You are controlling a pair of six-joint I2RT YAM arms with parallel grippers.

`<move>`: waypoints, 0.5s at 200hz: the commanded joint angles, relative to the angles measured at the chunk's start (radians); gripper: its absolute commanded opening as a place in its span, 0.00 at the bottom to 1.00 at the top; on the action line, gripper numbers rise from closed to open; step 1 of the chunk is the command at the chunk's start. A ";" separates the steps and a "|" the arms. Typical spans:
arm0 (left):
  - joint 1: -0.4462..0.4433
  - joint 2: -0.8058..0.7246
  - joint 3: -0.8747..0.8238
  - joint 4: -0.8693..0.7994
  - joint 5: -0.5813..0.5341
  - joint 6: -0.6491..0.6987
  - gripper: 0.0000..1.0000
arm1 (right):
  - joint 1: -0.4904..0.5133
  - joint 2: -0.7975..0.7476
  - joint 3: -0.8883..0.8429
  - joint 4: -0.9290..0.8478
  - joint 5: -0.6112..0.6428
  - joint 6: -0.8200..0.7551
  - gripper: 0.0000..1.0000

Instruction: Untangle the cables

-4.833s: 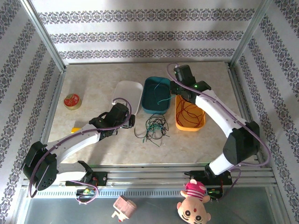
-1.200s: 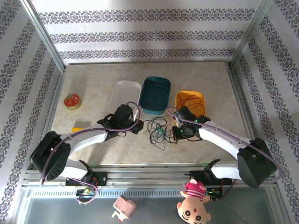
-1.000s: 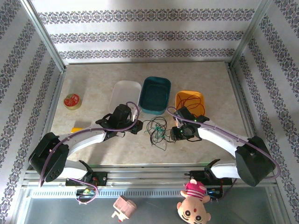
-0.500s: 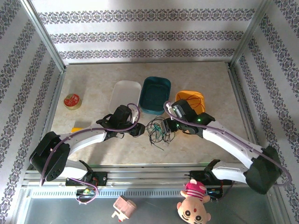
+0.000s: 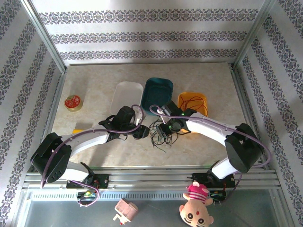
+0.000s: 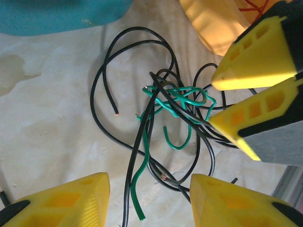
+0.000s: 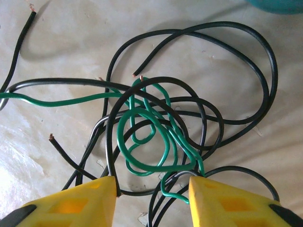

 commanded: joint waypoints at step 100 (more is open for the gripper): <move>-0.036 0.125 0.112 -0.034 0.047 0.094 0.52 | -0.008 0.108 0.084 0.081 -0.012 -0.030 0.10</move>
